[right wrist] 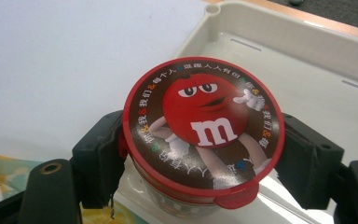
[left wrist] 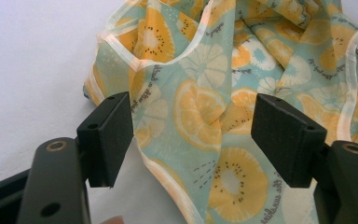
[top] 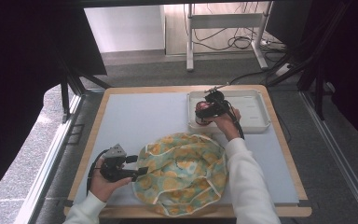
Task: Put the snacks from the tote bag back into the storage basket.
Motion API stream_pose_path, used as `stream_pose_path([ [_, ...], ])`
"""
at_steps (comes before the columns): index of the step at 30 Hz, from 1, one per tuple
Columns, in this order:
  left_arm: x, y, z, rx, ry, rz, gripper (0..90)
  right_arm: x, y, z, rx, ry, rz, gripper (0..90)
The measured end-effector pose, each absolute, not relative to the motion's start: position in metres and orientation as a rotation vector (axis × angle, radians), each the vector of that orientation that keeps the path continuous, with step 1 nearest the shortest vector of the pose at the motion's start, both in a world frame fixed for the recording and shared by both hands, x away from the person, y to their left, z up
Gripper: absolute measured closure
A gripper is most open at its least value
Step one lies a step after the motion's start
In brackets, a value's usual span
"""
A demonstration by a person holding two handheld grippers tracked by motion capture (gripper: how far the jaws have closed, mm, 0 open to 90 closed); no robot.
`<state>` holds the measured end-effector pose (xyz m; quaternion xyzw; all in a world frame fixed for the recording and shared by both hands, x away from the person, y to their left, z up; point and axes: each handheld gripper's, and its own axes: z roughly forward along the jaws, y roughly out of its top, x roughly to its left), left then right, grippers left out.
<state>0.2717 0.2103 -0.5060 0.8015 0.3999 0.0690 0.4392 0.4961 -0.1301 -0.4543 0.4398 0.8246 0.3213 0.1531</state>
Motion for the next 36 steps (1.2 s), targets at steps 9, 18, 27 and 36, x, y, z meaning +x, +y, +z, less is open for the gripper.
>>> stream_pose_path([
  [9,0.272,0.210,-0.507,1.995,0.993,0.167,29.5,0.497,-0.131,-0.466,1.267,2.367,0.893,23.7],
  [18,0.272,0.210,-0.507,1.995,0.992,0.166,29.5,0.496,-0.129,-0.473,1.260,2.372,0.880,23.4],
  [27,0.273,0.210,-0.507,1.996,0.995,0.167,29.5,0.493,-0.129,-0.470,1.308,2.360,0.941,13.3],
  [36,0.274,0.209,-0.509,2.005,0.997,0.168,29.4,0.480,-0.137,-0.452,1.277,2.321,1.023,12.2],
])
